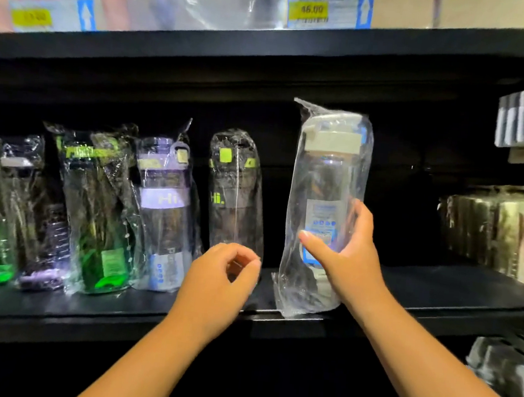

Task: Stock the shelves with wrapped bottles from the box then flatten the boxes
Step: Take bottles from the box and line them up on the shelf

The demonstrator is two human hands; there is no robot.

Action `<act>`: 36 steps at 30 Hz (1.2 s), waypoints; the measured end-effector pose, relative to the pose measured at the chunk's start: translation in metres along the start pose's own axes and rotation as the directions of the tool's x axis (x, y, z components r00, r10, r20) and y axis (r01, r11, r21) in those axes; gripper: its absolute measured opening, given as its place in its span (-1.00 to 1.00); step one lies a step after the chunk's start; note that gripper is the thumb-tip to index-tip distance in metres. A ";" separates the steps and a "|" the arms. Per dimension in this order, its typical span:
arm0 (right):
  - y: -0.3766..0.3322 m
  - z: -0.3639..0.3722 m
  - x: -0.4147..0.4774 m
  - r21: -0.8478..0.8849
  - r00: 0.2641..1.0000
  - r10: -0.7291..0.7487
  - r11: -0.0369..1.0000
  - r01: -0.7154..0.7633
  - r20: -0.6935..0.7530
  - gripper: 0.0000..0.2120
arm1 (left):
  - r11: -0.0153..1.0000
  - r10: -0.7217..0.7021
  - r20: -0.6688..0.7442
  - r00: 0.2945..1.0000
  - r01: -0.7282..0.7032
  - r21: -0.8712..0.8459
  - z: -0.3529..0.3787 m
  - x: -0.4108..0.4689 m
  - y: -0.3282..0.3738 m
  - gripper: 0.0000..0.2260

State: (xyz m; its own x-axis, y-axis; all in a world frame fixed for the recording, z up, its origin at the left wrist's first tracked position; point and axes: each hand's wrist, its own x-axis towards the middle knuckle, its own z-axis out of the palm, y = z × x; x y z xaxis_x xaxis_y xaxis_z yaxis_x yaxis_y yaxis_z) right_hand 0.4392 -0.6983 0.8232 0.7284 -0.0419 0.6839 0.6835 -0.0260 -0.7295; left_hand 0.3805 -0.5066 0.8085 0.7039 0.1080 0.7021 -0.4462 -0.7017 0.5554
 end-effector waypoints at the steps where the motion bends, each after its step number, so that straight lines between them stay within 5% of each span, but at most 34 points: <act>1: 0.006 0.003 0.004 -0.017 1.000 0.010 1.000 -0.010 -0.011 -0.23 | 0.991 0.023 0.029 0.999 -0.026 0.129 0.001 -0.001 -0.007 -0.89; 4: 0.022 0.014 0.015 -0.098 0.998 0.019 0.995 -0.025 -0.059 -0.18 | 0.926 0.031 0.108 0.994 -0.069 0.371 0.002 -0.009 -0.021 -0.79; 10: 0.038 0.032 0.026 -0.252 0.999 0.003 0.968 -0.014 -0.047 -0.08 | 0.843 0.043 0.095 0.995 -0.087 0.531 0.008 -0.017 -0.024 -0.71; 18: 0.040 0.032 0.023 -0.377 0.996 0.083 0.924 -0.070 0.018 -0.08 | 0.827 -0.064 0.115 0.991 -0.012 0.562 0.011 -0.019 -0.019 -0.82; 31: 0.031 0.031 0.017 -0.346 0.984 0.139 0.934 -0.093 0.111 0.00 | 0.826 -0.119 0.149 0.982 0.015 0.563 0.010 -0.021 -0.018 -0.77; 36: 0.014 0.024 -0.010 -0.593 0.982 0.187 0.794 -0.135 0.027 0.05 | 0.828 -0.070 0.149 0.986 -0.026 0.560 0.003 -0.035 -0.023 -0.70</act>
State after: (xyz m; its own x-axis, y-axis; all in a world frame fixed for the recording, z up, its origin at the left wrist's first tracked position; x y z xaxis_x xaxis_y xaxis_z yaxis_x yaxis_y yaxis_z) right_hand 0.4426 -0.6739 0.8065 0.8443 -0.0188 0.5355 0.4160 -0.6070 -0.6771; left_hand 0.3679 -0.4964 0.7699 0.8076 0.0509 0.5875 -0.0784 -0.9782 0.1925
